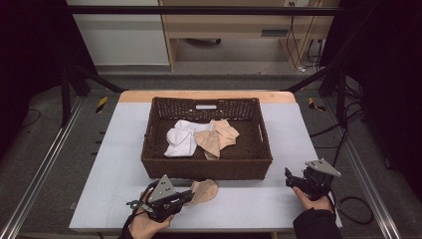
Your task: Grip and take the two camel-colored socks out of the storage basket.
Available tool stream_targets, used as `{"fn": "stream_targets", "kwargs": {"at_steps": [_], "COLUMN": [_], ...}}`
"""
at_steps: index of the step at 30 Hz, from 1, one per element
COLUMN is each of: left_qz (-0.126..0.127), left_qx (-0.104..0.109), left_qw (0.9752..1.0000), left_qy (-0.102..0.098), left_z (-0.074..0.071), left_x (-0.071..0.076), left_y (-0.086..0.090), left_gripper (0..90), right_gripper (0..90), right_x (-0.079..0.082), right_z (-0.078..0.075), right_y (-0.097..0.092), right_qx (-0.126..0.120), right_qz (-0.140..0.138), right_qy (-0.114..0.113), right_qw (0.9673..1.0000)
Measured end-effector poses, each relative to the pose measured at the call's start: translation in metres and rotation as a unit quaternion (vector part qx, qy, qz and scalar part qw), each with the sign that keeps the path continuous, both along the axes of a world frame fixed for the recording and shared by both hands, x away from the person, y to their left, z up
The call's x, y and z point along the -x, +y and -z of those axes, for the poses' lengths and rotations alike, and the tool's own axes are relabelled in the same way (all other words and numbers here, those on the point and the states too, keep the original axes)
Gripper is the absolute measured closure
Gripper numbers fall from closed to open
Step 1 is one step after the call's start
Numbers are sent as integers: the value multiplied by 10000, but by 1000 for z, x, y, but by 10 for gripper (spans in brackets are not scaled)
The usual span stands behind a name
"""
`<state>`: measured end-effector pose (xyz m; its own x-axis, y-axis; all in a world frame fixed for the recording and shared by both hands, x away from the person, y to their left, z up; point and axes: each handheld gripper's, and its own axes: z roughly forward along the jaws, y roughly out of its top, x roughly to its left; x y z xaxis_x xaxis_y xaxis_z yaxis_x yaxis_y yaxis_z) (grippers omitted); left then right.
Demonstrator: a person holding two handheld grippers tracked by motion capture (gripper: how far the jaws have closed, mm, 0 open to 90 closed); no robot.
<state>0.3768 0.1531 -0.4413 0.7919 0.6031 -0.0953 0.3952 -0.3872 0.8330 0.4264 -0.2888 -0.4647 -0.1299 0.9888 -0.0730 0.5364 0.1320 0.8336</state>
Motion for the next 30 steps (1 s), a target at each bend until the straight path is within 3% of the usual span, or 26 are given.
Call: {"fn": "stream_targets", "kwargs": {"at_steps": [8, 11, 13, 18, 23, 30], "left_qz": [-255, -356, -473, -670, -897, -994], "left_qx": [-372, -390, -382, -189, 151, 336], "left_qw": [9987, 9983, 9980, 9975, 9948, 9917], "left_qy": [219, 239, 152, -95, -467, -740], "left_z": [16, 17, 15, 1, -20, -42], "left_x": [-12, -13, -14, -12, -9, -12], "left_y": [4, 6, 7, 13, 21, 23], "left_gripper": [775, 728, 637, 547, 507, 482], "right_gripper": [57, 57, 56, 56, 55, 55], "right_x": [0, 0, 0, 0, -1, -1], "right_z": [1, 1, 1, 0, 0, 1], "right_y": [1, 1, 1, 0, 1, 0], "right_qx": [-2, -12, -19, -29, -10, -24], "right_qz": [-5, -4, -14, -10, -8, 27], "right_qy": [34, 48, 41, 38, 43, 51], "right_qw": [10000, 10000, 10000, 10000, 10000, 10000]}}
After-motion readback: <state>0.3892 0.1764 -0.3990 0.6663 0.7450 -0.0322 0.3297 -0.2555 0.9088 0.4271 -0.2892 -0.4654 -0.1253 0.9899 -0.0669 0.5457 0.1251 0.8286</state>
